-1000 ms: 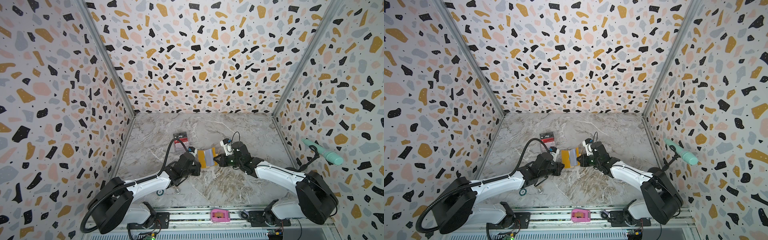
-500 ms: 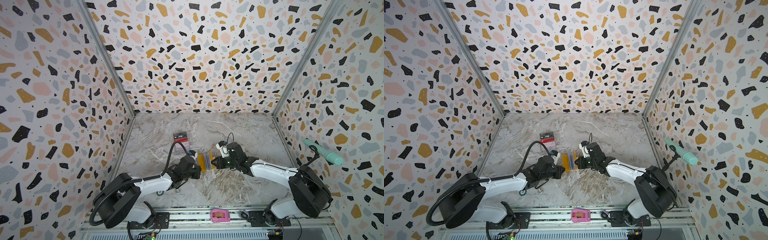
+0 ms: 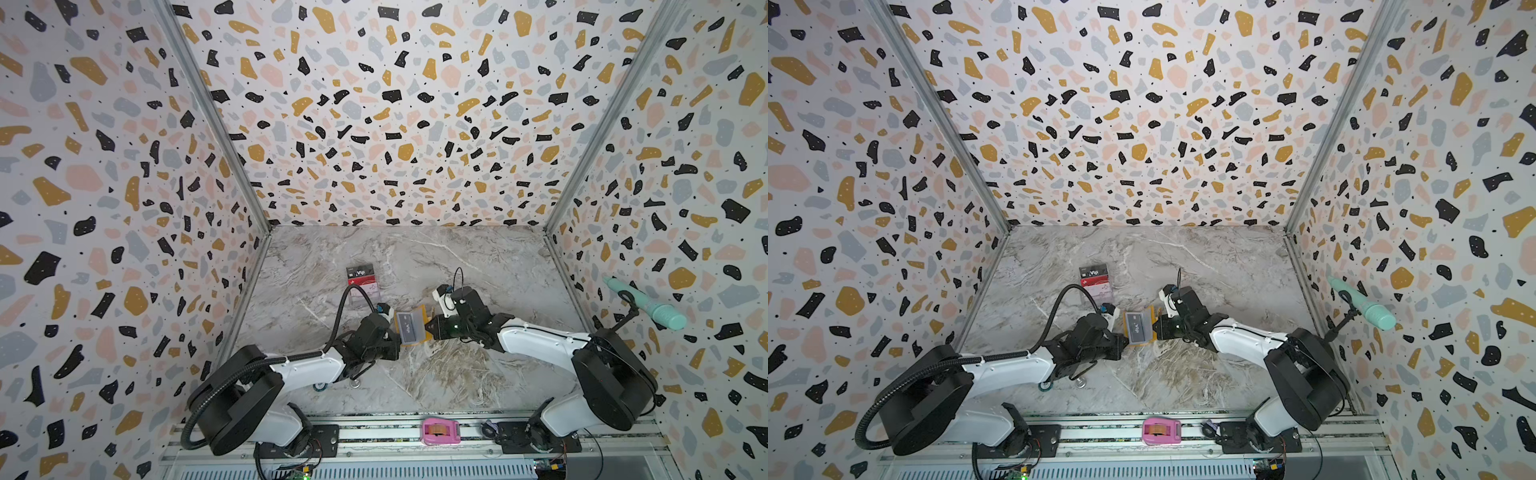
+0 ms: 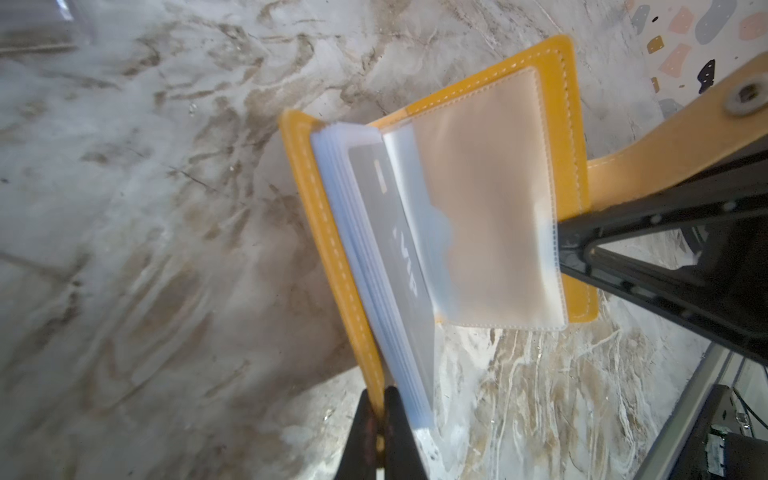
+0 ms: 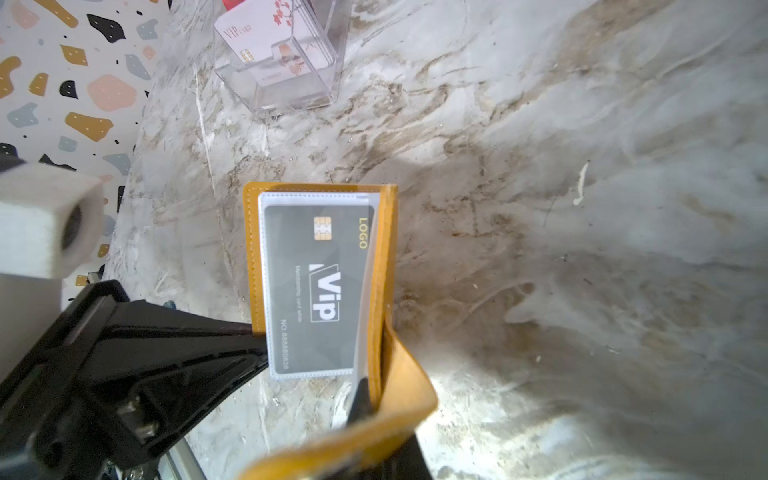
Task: Take the credit cards out of the card holder
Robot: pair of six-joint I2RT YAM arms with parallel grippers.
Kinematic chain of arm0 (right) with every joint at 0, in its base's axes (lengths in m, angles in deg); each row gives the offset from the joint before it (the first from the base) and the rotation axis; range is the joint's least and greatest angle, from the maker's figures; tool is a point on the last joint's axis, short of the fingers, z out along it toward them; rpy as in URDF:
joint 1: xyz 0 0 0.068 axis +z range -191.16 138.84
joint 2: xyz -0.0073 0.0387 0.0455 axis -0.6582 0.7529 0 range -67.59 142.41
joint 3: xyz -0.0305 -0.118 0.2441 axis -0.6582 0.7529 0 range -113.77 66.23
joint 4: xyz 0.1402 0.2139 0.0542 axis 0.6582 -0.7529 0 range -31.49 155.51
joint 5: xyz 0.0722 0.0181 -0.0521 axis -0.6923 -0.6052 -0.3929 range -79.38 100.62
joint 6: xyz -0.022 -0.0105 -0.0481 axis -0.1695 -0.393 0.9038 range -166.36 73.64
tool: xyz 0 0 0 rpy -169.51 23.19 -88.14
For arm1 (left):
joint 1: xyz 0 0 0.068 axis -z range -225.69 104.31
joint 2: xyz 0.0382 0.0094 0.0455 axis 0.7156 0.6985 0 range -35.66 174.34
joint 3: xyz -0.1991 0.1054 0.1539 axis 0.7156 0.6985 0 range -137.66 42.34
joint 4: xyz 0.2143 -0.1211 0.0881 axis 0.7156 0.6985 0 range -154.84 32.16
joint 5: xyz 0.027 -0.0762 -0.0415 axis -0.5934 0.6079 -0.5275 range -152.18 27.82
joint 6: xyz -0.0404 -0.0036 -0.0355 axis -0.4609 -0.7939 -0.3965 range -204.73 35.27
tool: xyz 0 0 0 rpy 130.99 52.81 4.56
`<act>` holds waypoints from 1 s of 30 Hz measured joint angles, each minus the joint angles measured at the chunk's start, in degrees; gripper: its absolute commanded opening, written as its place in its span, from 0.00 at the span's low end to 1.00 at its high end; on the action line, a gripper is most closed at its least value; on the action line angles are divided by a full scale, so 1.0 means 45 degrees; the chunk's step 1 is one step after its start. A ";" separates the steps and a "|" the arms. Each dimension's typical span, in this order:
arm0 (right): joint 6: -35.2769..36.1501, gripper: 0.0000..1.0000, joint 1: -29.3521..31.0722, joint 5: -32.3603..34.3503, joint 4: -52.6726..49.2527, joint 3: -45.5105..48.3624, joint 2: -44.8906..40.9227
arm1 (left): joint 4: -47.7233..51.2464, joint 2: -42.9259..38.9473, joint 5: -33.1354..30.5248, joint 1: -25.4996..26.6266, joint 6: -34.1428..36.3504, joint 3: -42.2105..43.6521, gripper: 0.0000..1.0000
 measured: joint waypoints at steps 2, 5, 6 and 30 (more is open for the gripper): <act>0.0068 0.05 -0.0029 0.0053 -0.0039 0.0000 0.0024 | 0.0078 -0.0005 -0.0053 0.0000 0.0000 0.0029 0.00; 0.0189 0.11 -0.0073 0.0223 -0.0121 0.0000 0.0102 | 0.0126 -0.0019 -0.0131 -0.0010 0.0000 0.0126 0.00; 0.0228 0.13 -0.0087 0.0282 -0.0160 0.0000 0.0136 | 0.0141 -0.0024 -0.0155 -0.0010 0.0000 0.0165 0.00; 0.1156 0.32 -0.0141 0.1870 -0.2055 -0.0442 0.0330 | 0.0967 -0.2341 -0.2550 -0.0097 0.0044 0.0933 0.42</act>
